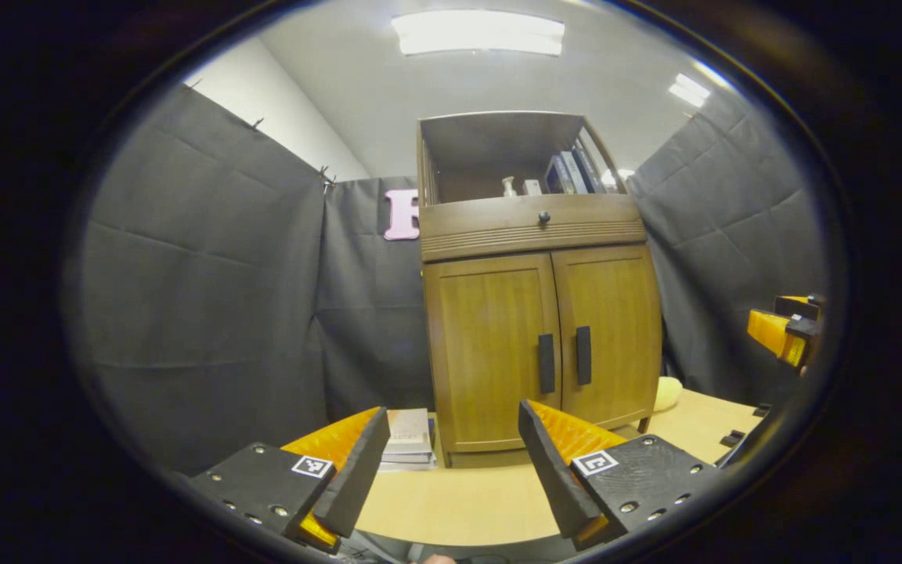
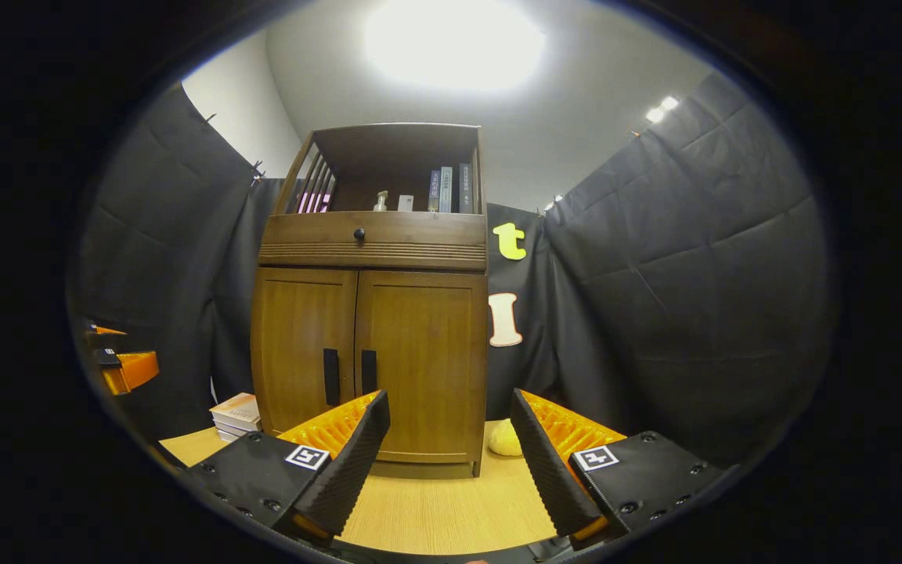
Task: Open the right door of the double-door shoe cabinet with the right hand, and open the left door with the left hand.
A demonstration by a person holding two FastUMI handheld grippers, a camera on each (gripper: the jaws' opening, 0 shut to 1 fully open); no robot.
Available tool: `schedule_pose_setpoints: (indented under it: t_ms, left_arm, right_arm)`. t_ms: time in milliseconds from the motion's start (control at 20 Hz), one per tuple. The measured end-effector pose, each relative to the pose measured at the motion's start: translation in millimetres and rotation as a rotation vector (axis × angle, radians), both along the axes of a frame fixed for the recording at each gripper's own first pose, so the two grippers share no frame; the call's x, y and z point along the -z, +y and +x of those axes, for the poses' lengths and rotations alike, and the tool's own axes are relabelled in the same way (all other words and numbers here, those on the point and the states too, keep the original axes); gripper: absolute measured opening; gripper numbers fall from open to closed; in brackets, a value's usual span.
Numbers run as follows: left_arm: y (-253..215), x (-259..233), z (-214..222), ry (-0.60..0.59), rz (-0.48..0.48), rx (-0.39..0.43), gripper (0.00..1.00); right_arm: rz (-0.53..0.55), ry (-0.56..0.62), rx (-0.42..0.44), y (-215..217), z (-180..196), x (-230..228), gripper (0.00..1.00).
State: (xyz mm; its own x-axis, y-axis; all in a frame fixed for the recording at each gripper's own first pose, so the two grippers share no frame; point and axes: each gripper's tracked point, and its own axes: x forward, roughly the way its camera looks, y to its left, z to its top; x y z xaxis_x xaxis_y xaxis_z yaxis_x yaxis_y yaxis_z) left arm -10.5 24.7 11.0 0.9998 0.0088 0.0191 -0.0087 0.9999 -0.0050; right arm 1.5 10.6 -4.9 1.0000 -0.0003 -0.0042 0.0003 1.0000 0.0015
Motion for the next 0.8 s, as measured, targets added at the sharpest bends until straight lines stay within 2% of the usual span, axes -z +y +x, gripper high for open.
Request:
schedule_pose_setpoints:
  t_ms: [300,800]
  left_arm:
    - [9,-3,2,-0.015,0.003,-0.023,0.95]
    - [17,5,44,0.017,0.019,-0.082,0.96]
  right_arm:
    - [0.007,-0.015,-0.04,18,35,-10,0.97]
    - [0.031,-0.008,-0.147,70,137,5,0.97]
